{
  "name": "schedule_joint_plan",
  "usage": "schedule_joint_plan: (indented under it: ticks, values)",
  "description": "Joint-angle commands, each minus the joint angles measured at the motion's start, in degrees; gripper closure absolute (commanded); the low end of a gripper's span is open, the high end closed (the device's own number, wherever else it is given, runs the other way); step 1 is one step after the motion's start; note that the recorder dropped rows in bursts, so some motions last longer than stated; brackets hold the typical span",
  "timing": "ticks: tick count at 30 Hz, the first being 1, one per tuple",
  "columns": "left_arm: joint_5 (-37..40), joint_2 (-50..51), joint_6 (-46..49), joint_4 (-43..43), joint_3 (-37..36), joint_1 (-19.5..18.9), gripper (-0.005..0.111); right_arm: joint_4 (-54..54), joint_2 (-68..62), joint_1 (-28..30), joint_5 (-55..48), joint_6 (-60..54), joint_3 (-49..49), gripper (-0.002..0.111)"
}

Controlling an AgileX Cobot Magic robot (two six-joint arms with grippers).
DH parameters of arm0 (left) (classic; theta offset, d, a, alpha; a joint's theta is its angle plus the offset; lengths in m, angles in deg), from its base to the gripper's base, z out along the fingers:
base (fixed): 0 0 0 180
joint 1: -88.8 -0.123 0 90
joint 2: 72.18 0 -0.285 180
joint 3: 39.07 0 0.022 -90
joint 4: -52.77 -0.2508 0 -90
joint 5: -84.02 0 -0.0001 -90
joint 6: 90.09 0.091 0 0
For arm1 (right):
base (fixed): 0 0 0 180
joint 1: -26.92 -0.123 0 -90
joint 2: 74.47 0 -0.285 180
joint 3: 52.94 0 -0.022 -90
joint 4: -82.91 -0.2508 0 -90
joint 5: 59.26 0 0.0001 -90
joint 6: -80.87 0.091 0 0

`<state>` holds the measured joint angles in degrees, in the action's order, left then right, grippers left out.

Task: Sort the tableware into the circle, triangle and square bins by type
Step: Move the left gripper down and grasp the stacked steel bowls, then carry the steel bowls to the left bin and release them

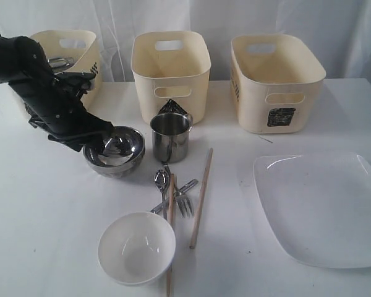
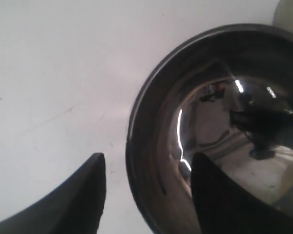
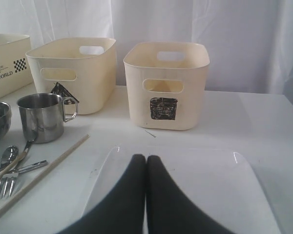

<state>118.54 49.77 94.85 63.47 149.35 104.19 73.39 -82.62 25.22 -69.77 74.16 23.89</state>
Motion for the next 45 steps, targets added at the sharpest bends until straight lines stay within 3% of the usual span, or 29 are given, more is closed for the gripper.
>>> schedule_joint_plan:
  ticks: [1,5,7,9,10,13,16,21,26,33,40,45]
  values:
    - [0.29,2.70,0.21,-0.16,-0.32,0.24,0.050,0.08,0.37,-0.10,0.30,0.08,0.39,0.108]
    - [0.17,4.05,0.21,-0.57,-0.32,0.24,0.060,0.08,0.37,-0.10,0.30,0.08,0.39,0.108]
    - [0.98,4.05,1.50,-0.57,-0.32,0.24,0.078,0.08,0.37,-0.10,0.30,0.08,0.39,0.108]
    - [2.61,3.18,4.77,-0.57,-0.32,0.24,0.102,0.08,0.37,-0.10,0.30,0.08,0.39,0.108]
    - [3.63,2.52,6.47,-0.73,-0.32,0.24,0.106,0.08,0.37,-0.10,0.30,0.08,0.39,0.108]
    - [6.03,-1.06,7.72,-4.60,0.42,0.09,0.107,0.08,0.37,-0.10,0.30,0.08,0.39,0.108]
    - [7.46,-7.04,5.78,-14.44,3.15,-0.04,0.107,0.08,0.37,-0.10,0.30,0.08,0.39,0.108]
    - [1.34,-14.81,-4.61,-33.32,9.94,-1.75,0.107,0.08,0.37,-0.10,0.30,0.08,0.39,0.108]
    - [-7.32,-14.56,-9.40,-33.76,17.22,-6.74,0.107,0.08,0.37,-0.10,0.30,0.08,0.39,0.108]
    - [-24.80,-6.18,-17.00,-33.76,19.02,-13.88,0.107,0.08,0.37,-0.10,0.30,0.08,0.39,0.108]
    - [-33.78,3.03,-17.15,-33.62,19.15,-15.32,0.107,-0.09,0.37,-0.10,0.30,0.07,0.39,0.108]
    - [-35.31,7.13,-17.15,-33.62,19.15,-15.32,0.107,-0.09,0.37,-0.10,0.30,0.07,0.39,0.108]
